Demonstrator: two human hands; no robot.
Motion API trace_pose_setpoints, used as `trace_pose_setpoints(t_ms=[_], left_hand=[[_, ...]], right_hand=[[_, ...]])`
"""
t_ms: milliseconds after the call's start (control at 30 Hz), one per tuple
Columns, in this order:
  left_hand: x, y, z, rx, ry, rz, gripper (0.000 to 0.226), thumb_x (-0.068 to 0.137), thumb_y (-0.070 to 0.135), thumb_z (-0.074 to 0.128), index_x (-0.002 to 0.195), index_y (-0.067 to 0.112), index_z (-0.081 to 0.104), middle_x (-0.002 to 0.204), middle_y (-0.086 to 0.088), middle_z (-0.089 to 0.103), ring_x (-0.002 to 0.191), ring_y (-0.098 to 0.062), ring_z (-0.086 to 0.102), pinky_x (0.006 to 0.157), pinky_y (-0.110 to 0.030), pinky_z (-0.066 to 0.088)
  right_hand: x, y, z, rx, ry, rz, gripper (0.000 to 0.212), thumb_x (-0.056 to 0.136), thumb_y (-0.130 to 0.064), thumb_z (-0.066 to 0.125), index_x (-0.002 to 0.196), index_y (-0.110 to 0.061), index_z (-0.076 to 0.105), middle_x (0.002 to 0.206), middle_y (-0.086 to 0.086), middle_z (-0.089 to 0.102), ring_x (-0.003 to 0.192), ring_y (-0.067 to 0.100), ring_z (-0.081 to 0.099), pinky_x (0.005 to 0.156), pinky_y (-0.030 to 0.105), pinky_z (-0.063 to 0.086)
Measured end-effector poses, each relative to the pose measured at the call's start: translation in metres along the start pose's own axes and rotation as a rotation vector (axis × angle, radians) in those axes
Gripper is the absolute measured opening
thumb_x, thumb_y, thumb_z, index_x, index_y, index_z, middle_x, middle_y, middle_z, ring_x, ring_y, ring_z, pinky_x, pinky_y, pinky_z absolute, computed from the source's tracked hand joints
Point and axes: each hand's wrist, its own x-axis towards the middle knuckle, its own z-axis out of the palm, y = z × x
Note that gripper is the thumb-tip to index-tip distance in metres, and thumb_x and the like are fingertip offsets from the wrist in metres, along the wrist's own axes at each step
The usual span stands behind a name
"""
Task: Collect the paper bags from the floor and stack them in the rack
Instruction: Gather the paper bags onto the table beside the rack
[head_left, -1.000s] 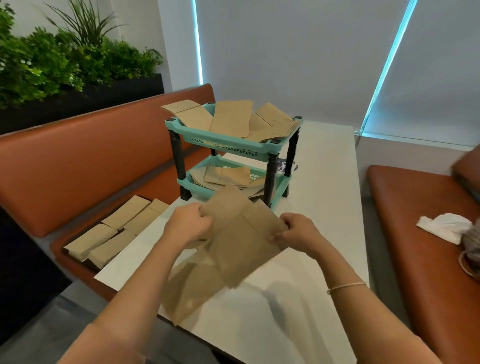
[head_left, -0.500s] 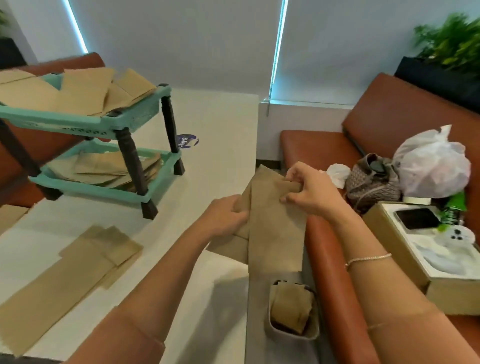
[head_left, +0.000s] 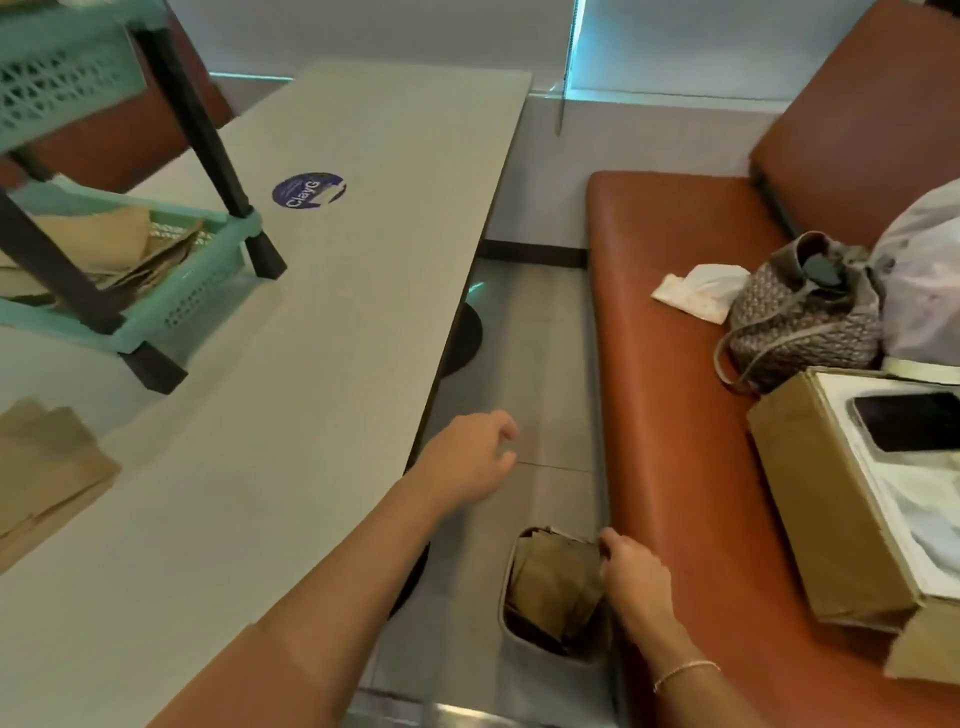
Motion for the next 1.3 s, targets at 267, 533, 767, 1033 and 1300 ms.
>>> trace_pose_setpoints(t_ms=[267,533,767,1033,1300], left_hand=[[0.019,-0.014,0.007,0.017,0.057,0.017,0.030,0.095,0.021,0.049,0.125,0.020,0.053,0.127,0.004,0.057,0.116,-0.011,0.053,0.097,-0.028,0.045],[0.012,-0.024,0.010,-0.007,0.050,0.024,0.029,0.096,0.020,0.047,0.123,0.020,0.055,0.127,0.004,0.056,0.117,-0.012,0.052,0.098,-0.032,0.045],[-0.033,-0.028,-0.020,-0.125,0.257,0.068,0.025,0.093,0.015,0.051,0.117,0.016,0.060,0.116,0.004,0.063,0.105,-0.009,0.057,0.089,-0.015,0.043],[-0.114,-0.118,-0.092,-0.104,0.546,-0.217,0.032,0.092,0.022,0.052,0.124,0.019,0.053,0.125,0.002,0.057,0.113,-0.014,0.052,0.092,-0.023,0.039],[-0.181,-0.255,-0.145,0.041,0.492,-0.594,0.061,0.084,0.044,0.058,0.135,0.014,0.043,0.134,-0.008,0.050,0.121,-0.028,0.045,0.098,-0.034,0.038]], right_hand=[[0.045,0.008,0.081,0.027,-0.088,0.010,0.034,0.092,-0.004,0.038,0.121,-0.016,0.050,0.115,0.004,0.062,0.100,0.022,0.061,0.079,0.032,0.049],[0.056,0.010,0.108,-0.117,-0.264,0.032,0.042,0.094,-0.002,0.032,0.135,-0.011,0.038,0.134,0.013,0.044,0.123,0.027,0.043,0.095,0.036,0.045],[0.050,-0.066,0.003,0.148,0.040,-0.072,0.038,0.092,-0.010,0.044,0.129,-0.014,0.050,0.129,0.009,0.051,0.120,0.024,0.046,0.091,0.037,0.045],[-0.014,-0.233,-0.132,0.502,0.417,-0.446,0.033,0.089,-0.008,0.055,0.122,-0.007,0.058,0.119,0.013,0.059,0.106,0.029,0.056,0.090,0.036,0.043],[-0.083,-0.379,-0.081,0.281,0.004,-0.565,0.037,0.093,-0.022,0.050,0.129,-0.019,0.049,0.127,0.004,0.052,0.117,0.021,0.049,0.093,0.031,0.042]])
